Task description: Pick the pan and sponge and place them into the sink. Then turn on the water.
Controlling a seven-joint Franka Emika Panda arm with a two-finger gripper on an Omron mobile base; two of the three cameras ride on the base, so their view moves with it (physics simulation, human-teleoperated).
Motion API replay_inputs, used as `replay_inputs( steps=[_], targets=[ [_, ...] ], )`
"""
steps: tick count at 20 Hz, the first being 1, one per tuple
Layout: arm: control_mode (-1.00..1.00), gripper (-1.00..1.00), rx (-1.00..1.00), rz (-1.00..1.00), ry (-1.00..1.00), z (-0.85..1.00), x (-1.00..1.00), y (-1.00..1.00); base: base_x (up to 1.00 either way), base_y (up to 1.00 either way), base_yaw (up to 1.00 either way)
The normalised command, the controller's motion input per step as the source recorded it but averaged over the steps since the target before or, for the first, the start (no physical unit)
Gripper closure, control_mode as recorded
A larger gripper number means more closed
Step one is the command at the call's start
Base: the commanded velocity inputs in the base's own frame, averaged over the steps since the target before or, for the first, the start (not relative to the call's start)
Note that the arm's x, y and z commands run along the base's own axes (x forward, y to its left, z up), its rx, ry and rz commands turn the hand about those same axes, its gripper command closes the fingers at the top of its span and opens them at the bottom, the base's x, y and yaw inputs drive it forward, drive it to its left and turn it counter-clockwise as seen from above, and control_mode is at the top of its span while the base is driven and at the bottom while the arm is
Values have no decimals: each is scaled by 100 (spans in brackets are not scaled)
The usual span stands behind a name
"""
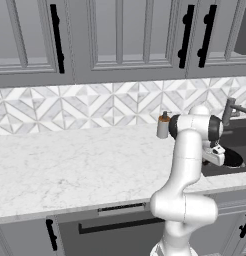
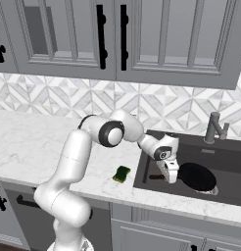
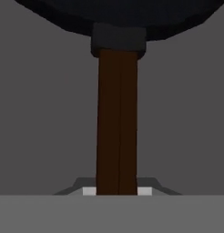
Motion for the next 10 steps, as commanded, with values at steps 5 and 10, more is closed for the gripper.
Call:
replay_inputs(
  steps=[5, 10],
  targets=[
    [-100, -100, 3, 0, 0, 10, 3, -15, 0, 0, 0],
    [-100, -100, 0, 0, 0, 53, -5, -2, 0, 0, 0]
  ],
)
